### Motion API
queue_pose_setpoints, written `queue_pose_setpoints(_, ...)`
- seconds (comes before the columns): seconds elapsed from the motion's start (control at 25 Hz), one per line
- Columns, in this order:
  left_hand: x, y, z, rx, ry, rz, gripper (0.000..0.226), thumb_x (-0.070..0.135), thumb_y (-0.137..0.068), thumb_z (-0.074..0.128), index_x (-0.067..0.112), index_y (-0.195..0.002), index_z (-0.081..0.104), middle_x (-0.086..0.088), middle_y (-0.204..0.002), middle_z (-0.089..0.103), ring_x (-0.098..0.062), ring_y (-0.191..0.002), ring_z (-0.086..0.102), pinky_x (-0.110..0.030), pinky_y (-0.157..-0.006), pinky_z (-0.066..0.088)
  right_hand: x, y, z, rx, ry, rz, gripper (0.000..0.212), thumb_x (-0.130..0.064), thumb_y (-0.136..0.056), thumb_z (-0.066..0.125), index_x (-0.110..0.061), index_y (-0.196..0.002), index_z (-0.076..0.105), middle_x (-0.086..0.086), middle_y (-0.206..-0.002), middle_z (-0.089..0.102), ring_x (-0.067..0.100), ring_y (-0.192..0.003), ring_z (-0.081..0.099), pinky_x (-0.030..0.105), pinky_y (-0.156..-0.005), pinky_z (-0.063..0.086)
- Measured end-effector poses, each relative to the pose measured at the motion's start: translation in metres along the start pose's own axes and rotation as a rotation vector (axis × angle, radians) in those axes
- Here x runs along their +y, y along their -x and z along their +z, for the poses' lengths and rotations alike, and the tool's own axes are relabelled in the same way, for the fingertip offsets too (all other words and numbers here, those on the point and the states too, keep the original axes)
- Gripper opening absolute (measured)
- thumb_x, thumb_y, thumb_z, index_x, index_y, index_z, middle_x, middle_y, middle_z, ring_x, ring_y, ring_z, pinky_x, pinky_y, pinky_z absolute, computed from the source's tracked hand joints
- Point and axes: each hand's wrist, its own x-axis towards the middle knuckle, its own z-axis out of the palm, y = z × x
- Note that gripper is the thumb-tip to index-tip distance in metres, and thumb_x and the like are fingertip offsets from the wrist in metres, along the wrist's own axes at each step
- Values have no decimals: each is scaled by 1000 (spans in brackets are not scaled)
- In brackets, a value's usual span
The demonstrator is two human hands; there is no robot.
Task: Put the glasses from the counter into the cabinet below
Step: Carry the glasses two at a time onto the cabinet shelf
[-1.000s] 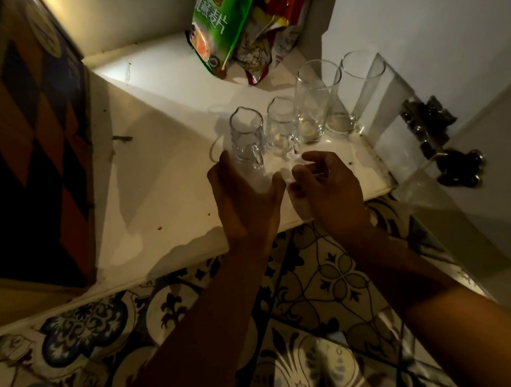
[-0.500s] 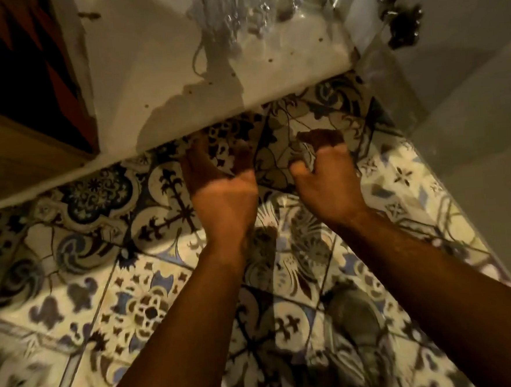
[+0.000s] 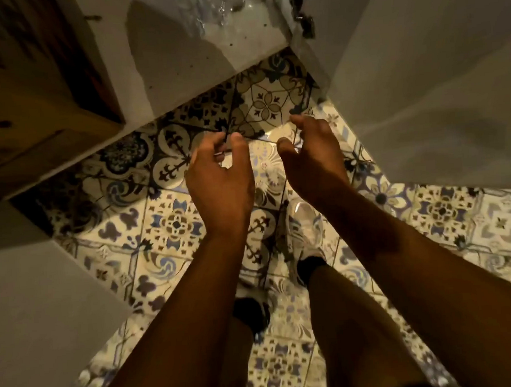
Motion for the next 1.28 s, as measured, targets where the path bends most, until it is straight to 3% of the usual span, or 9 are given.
queue_pose_setpoints(0.16, 50, 39, -67, -32, -35, -62, 39, 55, -91, 53, 27, -112, 69, 11, -109, 70, -5, -103, 66, -36, -91, 56, -45, 71, -36, 44, 73, -63, 49, -26, -99, 59, -7, -142, 50, 15, -139, 53, 26, -127, 52, 16, -100, 30)
queue_pose_setpoints(0.24, 77, 56, -107, -60, -71, -59, 40, 56, -91, 53, 28, -114, 68, 12, -112, 70, -6, -106, 65, -38, -92, 56, -71, 103, -61, -2, 101, -88, 48, -28, -99, 57, -5, -141, 52, 16, -136, 55, 26, -124, 54, 17, -101, 32)
queue_pose_setpoints(0.48, 141, 86, -217, -136, -234, -56, 52, 51, -91, 54, 20, -132, 62, 1, -128, 66, -17, -114, 64, -40, -96, 54, -156, 169, -136, -187, 185, -201, 50, -28, -100, 58, -4, -142, 49, 19, -136, 53, 28, -116, 59, 8, -87, 28)
queue_pose_setpoints(0.72, 212, 116, -311, -115, -305, -35, 51, 50, -91, 55, 16, -128, 63, -4, -126, 67, -21, -112, 64, -38, -92, 54, -241, 210, -207, -414, 214, -265, 52, -33, -100, 54, -11, -146, 44, 13, -146, 43, 27, -131, 48, 21, -105, 33)
queue_pose_setpoints(1.04, 268, 161, -375, -211, -418, 11, 54, 49, -90, 55, 17, -133, 60, -7, -132, 63, -24, -119, 61, -35, -98, 50, -326, 233, -268, -528, 364, -509, 55, -33, -100, 53, -11, -149, 42, 15, -145, 44, 30, -134, 45, 32, -109, 36)
queue_pose_setpoints(1.28, 287, 164, -404, -2, -340, -59, 48, 49, -91, 58, 19, -128, 61, -3, -124, 66, -22, -112, 63, -33, -92, 52, -371, 236, -297, -532, 321, -654, 52, -33, -100, 52, -16, -149, 42, 7, -147, 42, 23, -134, 45, 31, -109, 37)
